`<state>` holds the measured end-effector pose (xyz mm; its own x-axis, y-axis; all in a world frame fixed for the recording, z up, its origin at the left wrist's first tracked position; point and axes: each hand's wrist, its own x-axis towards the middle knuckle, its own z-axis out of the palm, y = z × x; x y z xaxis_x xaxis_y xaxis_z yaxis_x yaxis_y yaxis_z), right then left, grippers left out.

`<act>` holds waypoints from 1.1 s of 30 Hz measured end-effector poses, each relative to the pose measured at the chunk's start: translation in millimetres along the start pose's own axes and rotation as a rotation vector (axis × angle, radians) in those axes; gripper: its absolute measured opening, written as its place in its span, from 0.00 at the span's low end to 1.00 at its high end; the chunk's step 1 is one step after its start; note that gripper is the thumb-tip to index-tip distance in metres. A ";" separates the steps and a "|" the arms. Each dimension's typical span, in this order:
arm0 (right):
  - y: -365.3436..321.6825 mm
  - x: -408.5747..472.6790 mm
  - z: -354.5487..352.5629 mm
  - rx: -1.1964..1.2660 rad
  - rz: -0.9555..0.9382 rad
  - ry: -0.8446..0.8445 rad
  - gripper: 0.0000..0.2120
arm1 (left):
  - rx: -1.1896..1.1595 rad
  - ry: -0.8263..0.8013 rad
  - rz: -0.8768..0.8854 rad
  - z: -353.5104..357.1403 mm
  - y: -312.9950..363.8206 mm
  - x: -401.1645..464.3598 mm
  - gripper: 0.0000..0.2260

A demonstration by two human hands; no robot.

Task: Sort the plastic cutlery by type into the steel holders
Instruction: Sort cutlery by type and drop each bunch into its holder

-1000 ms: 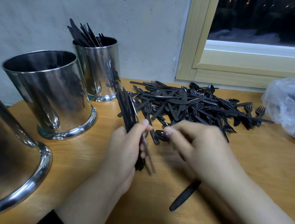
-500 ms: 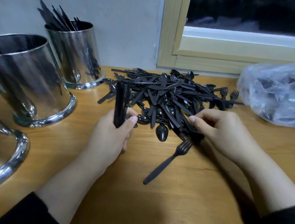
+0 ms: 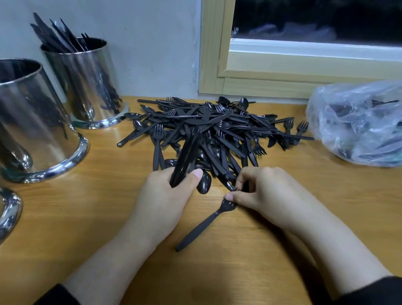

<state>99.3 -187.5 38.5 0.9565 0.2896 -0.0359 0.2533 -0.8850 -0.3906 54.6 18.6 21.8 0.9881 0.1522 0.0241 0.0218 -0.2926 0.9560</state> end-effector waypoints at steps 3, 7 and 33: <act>2.3 1.9 1.3 0.072 -0.012 -0.022 0.14 | 0.011 0.004 -0.025 -0.5 -3.1 2.3 0.21; 11.4 2.6 -6.2 0.347 -0.038 0.039 0.13 | 0.025 0.011 -0.024 -6.4 -2.2 4.0 0.15; -0.5 2.6 -3.6 -0.089 0.221 0.062 0.24 | 0.131 0.021 0.030 -10.9 -4.8 7.6 0.13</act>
<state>102.2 -187.6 41.9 0.9964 0.0650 -0.0544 0.0460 -0.9538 -0.2968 60.3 31.5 20.5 0.9852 0.1610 0.0593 0.0137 -0.4181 0.9083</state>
